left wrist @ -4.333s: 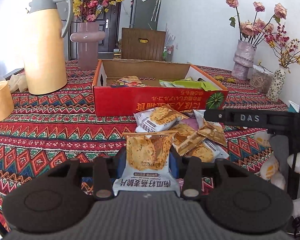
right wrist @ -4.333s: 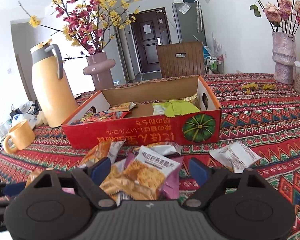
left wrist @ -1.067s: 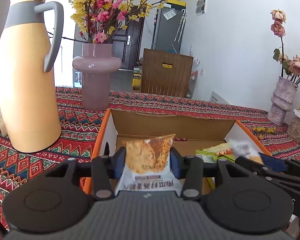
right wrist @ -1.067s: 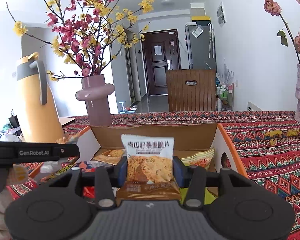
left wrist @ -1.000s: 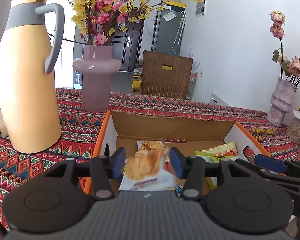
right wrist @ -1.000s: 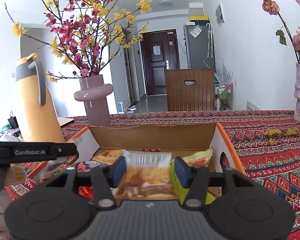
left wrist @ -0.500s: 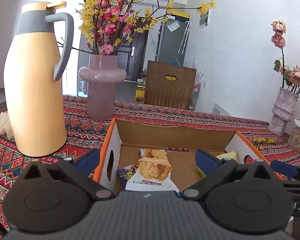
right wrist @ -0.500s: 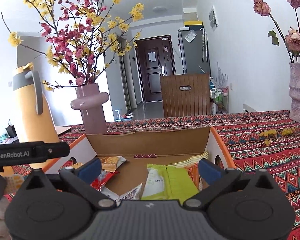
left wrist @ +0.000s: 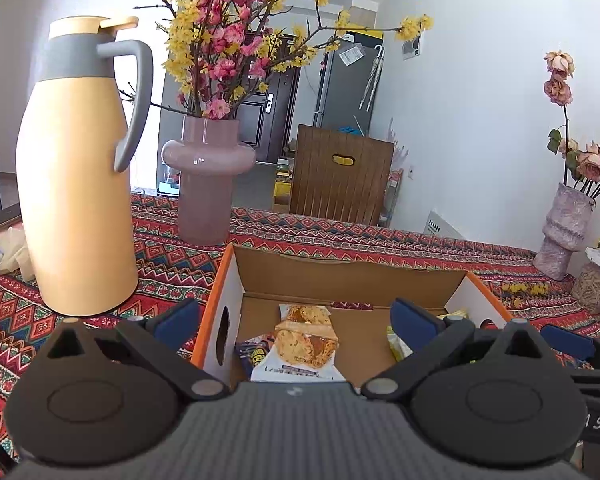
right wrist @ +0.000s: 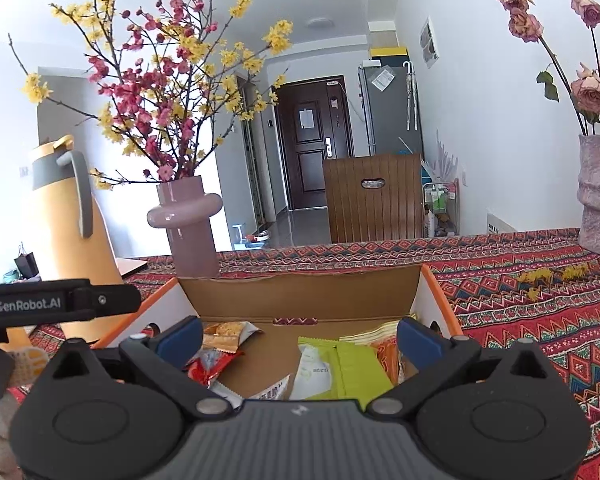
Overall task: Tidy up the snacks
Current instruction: 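Carry both packets into the box and open both tools, then reach the right tool to the white packet on the cloth and grasp it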
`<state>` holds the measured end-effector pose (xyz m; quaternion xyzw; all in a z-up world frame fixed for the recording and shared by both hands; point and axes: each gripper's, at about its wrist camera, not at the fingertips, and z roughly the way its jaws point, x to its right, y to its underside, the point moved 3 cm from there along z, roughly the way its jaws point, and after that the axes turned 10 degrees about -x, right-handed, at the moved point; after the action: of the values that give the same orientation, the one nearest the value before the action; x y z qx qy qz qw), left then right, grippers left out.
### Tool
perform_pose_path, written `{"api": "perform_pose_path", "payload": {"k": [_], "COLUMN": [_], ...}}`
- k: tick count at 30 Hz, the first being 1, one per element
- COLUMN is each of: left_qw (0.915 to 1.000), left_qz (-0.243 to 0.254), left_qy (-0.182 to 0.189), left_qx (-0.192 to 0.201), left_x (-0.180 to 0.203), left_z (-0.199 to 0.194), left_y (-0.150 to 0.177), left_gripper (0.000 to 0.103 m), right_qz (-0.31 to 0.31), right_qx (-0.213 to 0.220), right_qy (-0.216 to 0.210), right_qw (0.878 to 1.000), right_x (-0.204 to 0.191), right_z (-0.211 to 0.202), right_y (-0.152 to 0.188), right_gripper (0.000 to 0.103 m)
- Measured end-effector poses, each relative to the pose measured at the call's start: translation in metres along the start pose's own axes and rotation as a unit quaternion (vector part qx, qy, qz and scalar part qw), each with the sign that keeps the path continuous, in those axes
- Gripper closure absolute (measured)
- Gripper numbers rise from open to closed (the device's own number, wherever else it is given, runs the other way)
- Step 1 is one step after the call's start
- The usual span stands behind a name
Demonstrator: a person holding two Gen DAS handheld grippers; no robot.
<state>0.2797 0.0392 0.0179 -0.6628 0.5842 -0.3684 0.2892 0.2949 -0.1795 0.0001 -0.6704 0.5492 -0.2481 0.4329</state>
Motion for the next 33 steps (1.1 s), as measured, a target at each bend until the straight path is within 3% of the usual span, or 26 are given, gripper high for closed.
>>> {"api": "perform_pose_path", "payload": {"k": [12,33], "left_qw": [1.0000,0.9975], "left_qz": [-0.006,-0.002], "left_qy": [-0.004,-0.018], "left_qx": [-0.005,-0.068], "left_x": [-0.005,-0.028], "left_z": [-0.038,-0.066], "left_y": [0.012,0.089], "left_gripper": [0.000,0.000], "right_qz": [-0.008,0.043], "right_qx": [-0.016,-0.081], "right_qy": [0.021,0.062], "right_qw": [1.000,0.994], "right_x": [0.015,0.068], "right_z": [-0.047,-0.092], "right_y": [0.022,0.103], "right_gripper": [0.000,0.000]}}
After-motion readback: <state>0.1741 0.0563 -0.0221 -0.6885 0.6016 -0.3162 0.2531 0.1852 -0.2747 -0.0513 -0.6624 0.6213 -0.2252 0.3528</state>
